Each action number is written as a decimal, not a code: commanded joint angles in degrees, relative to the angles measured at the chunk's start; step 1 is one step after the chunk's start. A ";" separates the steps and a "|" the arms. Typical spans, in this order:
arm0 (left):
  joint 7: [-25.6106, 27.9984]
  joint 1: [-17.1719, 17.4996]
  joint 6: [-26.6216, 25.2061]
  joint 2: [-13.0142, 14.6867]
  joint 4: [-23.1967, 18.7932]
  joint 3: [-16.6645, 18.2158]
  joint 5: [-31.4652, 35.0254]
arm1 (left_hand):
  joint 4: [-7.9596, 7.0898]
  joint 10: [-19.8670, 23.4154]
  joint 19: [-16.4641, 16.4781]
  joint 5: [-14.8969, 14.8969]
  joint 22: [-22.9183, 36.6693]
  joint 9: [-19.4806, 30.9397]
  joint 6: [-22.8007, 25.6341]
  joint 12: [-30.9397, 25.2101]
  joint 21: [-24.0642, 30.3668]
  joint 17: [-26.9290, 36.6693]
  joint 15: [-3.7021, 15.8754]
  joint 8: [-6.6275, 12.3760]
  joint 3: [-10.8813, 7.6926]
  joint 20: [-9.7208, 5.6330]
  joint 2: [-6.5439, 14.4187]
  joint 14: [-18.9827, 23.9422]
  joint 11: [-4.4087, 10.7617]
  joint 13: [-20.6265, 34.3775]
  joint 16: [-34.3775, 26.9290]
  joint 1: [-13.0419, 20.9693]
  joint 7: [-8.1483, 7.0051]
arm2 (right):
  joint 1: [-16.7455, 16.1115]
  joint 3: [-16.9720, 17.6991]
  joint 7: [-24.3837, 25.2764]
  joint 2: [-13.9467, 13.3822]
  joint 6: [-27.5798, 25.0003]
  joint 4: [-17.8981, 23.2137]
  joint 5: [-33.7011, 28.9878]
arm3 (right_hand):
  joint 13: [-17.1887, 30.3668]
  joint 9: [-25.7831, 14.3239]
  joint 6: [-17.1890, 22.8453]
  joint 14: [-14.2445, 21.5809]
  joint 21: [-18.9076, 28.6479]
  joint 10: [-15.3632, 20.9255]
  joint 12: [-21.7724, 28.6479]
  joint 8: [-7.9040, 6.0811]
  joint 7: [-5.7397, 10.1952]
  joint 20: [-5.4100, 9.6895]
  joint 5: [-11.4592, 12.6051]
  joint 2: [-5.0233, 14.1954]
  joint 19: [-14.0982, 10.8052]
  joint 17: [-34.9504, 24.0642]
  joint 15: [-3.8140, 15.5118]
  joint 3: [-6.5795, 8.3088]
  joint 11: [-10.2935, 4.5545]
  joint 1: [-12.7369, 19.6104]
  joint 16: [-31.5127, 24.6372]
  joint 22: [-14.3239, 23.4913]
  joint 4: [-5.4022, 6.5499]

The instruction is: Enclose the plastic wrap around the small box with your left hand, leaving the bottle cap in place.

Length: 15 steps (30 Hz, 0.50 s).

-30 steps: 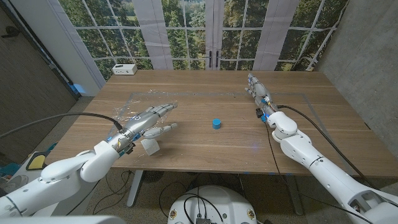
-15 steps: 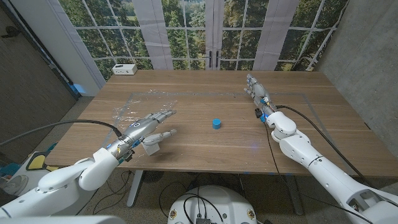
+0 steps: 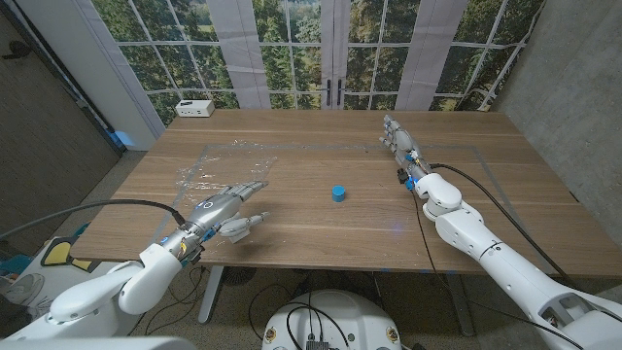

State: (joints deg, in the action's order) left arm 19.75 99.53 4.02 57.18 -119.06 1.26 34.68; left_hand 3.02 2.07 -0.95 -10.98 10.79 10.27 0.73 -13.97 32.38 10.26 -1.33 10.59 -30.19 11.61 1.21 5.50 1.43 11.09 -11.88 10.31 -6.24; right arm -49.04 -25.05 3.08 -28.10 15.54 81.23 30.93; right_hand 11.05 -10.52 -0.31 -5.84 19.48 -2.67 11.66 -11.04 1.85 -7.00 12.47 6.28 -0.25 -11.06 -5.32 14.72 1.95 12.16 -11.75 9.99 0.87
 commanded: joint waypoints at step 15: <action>-3.93 3.91 -7.12 -2.67 -1.64 1.45 0.91 | 1.93 -0.01 -0.11 -0.25 0.16 0.19 -0.42 0.53 -0.47 0.10 0.11 0.34 -0.44 0.62 -0.09 0.51 -0.02 0.15 0.27 2.32 -0.25 | 0.61 -0.31 0.00 0.37 -0.15 -0.79 -0.13 | 0.24 -0.15 0.58 0.37 -0.47 0.36 -0.07 -0.03 0.38 0.00 -0.40 -0.27 -0.51 -0.14 -0.06 0.27 0.02 0.01 -0.08 0.13 -0.33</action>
State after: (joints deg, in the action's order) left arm 16.81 102.17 -1.15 55.15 -120.41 2.16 35.87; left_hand 4.55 2.06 -1.02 -10.98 10.79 10.26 0.73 -13.53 31.93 10.26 -1.33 10.59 -30.36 11.68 1.29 5.49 1.43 11.08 -11.76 11.75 -6.24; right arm -48.79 -25.21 2.85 -27.98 15.58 80.83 30.94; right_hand 11.05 -10.51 0.00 -5.72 19.06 -2.67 11.66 -11.04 2.17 -7.07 12.01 6.28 -0.32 -11.06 -5.19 14.72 1.95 12.16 -11.75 9.99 0.87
